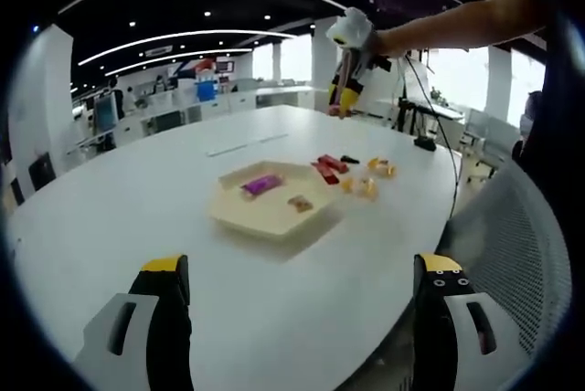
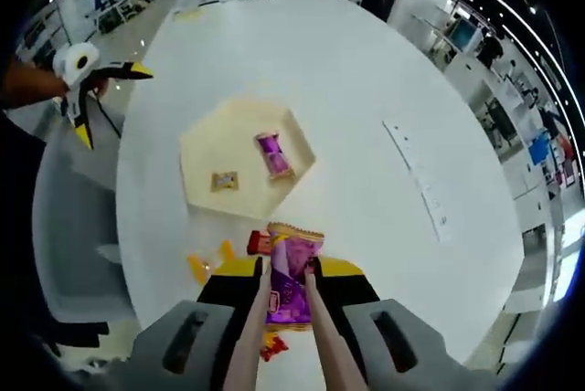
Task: Place the target food into the container with the food tongs after gripping and lifting it, then release it inside without dropping or visibly crushing the food.
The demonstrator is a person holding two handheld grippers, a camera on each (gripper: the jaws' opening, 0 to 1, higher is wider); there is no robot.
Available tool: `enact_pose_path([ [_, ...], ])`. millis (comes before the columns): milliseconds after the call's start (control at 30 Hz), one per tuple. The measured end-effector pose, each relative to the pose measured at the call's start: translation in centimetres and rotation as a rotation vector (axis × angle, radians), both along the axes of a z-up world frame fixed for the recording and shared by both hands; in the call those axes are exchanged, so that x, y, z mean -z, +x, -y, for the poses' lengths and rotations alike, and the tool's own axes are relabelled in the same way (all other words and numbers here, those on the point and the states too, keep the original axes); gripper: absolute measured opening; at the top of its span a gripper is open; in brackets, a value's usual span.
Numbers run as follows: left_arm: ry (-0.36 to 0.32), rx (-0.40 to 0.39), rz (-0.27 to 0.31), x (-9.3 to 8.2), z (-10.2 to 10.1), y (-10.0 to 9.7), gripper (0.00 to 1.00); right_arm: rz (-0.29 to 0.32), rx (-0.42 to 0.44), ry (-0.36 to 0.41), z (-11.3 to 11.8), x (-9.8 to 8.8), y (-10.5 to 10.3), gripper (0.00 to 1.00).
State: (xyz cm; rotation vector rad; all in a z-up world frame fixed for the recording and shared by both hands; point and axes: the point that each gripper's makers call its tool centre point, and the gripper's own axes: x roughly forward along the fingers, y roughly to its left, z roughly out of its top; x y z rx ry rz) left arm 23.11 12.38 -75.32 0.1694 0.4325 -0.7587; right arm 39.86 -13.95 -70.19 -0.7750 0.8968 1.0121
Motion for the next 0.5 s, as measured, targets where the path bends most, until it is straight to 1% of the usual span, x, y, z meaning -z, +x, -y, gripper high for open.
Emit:
enact_pose_path([
  [167, -0.011, -0.007, 0.007, -0.23, -0.15, 0.10, 0.99, 0.016, -0.011, -0.008, -0.07, -0.39, -0.12, 0.21],
  [500, -0.017, -0.014, 0.017, -0.52, -0.22, 0.21, 0.99, 0.015, -0.003, -0.002, -0.39, -0.85, -0.35, 0.21],
])
